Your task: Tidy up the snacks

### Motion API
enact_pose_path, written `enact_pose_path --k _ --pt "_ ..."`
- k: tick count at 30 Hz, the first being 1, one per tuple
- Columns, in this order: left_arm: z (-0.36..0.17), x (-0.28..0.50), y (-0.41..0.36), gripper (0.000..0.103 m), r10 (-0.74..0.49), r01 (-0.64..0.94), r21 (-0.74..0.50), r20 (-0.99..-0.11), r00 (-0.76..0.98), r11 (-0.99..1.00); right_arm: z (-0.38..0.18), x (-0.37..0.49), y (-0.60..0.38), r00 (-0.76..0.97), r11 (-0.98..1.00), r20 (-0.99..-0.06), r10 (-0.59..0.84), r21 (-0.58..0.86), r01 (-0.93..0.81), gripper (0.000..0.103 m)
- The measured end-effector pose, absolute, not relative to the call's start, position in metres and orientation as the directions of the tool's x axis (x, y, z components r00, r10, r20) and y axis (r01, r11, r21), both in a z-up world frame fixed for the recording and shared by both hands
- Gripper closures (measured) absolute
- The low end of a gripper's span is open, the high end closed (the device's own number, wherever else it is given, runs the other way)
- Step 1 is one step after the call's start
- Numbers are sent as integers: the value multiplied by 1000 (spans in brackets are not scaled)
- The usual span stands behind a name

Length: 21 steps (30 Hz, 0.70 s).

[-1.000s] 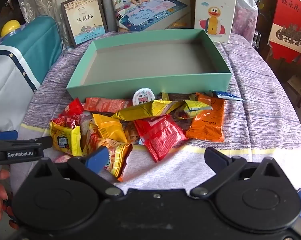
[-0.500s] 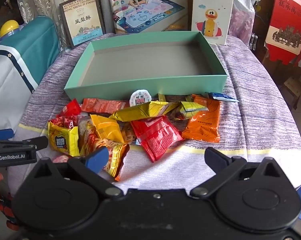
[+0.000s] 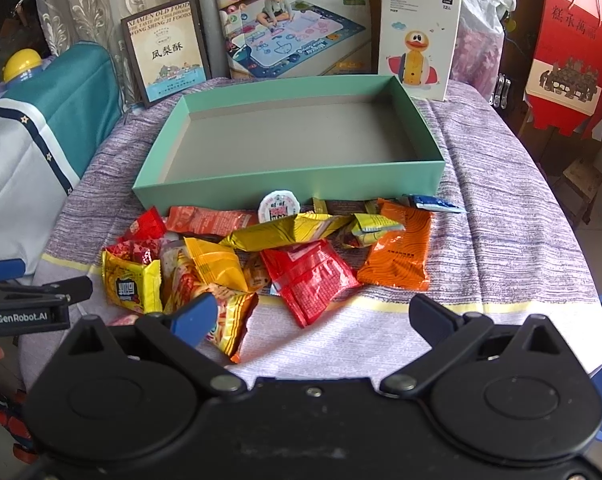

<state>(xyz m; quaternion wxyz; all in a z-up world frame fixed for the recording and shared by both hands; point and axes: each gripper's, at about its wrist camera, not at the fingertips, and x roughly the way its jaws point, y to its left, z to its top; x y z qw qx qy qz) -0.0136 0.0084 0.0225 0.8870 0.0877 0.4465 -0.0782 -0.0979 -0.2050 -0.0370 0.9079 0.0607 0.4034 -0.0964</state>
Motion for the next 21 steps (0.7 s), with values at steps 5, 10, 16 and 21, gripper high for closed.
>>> enact_pose_path --k 5,10,16,21 --pt "23 -13 11 0 -65 209 71 -812 581 975 -37 -99 -204 659 975 -743 -120 37 219 0" --pt "21 -13 11 0 -65 210 70 -817 573 975 -37 -100 -204 659 975 -743 -116 41 218 0" --pt "18 -10 14 0 -67 195 52 -827 557 979 -39 -102 -208 675 975 -734 -80 83 205 0" --pt "7 8 26 0 -62 124 3 -854 517 992 -47 -91 -202 678 990 -735 -24 75 116 0"
